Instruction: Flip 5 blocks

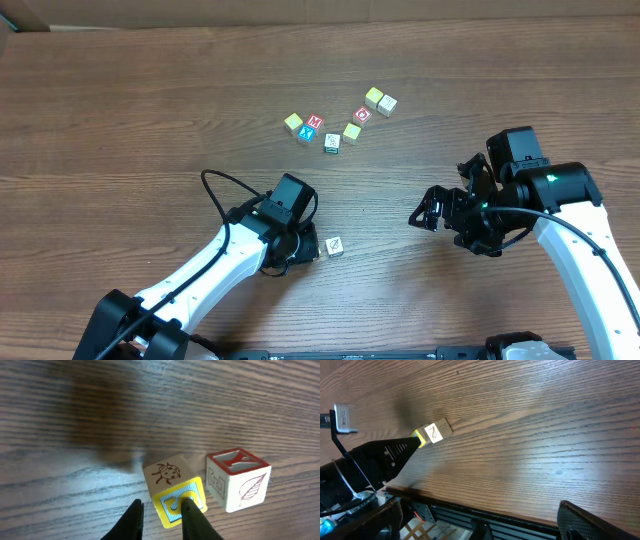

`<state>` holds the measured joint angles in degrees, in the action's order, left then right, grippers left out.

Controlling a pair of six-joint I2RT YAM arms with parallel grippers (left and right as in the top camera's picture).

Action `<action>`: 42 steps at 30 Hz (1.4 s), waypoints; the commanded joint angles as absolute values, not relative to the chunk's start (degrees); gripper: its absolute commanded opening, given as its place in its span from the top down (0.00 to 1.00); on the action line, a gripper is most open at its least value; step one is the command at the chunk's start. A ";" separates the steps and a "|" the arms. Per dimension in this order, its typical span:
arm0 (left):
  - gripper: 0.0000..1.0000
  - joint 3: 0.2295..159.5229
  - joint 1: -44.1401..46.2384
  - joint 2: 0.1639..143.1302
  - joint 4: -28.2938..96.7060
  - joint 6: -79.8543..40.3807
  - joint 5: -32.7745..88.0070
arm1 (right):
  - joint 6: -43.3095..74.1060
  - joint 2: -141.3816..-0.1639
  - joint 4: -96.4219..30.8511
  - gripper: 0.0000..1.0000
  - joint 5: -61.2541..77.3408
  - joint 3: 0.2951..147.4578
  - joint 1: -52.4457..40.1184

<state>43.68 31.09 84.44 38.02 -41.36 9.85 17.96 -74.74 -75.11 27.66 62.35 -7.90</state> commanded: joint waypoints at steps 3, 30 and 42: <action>0.81 48.69 30.72 81.45 42.54 -40.29 4.56 | 17.61 -74.39 -75.11 0.00 27.49 63.77 -7.81; 0.96 50.74 29.65 96.23 45.69 -37.21 5.67 | 17.56 -74.39 -75.11 0.00 27.42 63.77 -7.81; 0.96 50.74 29.65 96.27 43.40 -37.23 7.81 | 17.58 -74.39 -75.09 0.00 26.81 63.77 -7.81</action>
